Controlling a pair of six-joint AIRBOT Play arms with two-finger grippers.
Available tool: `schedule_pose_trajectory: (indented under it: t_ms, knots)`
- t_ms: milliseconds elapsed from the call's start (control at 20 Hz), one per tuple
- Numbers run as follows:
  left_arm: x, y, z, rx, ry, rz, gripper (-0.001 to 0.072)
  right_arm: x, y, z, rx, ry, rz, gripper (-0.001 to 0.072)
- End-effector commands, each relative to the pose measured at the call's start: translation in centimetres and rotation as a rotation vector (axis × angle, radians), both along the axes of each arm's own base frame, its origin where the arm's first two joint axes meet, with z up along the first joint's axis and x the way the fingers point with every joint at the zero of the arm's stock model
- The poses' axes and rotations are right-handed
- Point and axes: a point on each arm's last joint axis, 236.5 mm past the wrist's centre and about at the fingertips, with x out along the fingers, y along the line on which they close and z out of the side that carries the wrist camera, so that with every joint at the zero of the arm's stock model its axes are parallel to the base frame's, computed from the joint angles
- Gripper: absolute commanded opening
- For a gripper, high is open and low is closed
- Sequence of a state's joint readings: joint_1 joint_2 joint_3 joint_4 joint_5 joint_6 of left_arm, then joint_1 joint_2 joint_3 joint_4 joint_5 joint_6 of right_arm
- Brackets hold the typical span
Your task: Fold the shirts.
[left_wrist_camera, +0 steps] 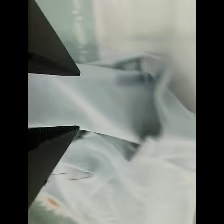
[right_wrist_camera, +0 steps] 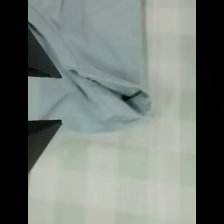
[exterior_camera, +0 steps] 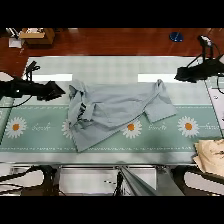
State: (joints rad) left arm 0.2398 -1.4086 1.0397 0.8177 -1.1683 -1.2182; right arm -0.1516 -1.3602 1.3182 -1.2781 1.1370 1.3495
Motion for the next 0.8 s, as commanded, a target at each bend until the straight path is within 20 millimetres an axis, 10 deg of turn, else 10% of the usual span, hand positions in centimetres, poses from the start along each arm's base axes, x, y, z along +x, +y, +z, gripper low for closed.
schedule_pose_trajectory:
  t_ms: [0,300,450,750]
  knots:
    - [-7.1,0.8,-0.4,-0.024,0.216,-0.063,0.0374,-7.0,-1.0,-1.2,-0.006,0.218,0.051,0.0354]
    - [-17.5,-3.3,-3.9,-0.102,0.325,-0.055,0.0395,-11.0,6.5,-7.3,0.345,0.324,0.034,0.0437]
    - [-19.6,-5.1,-4.5,-0.157,0.367,-0.054,0.0573,-10.6,9.6,-7.1,0.519,0.289,0.005,0.0438]
    - [-20.6,-7.8,-6.0,-0.089,0.339,-0.17,0.0574,-12.3,16.0,-8.1,0.488,0.303,0.158,0.0438]
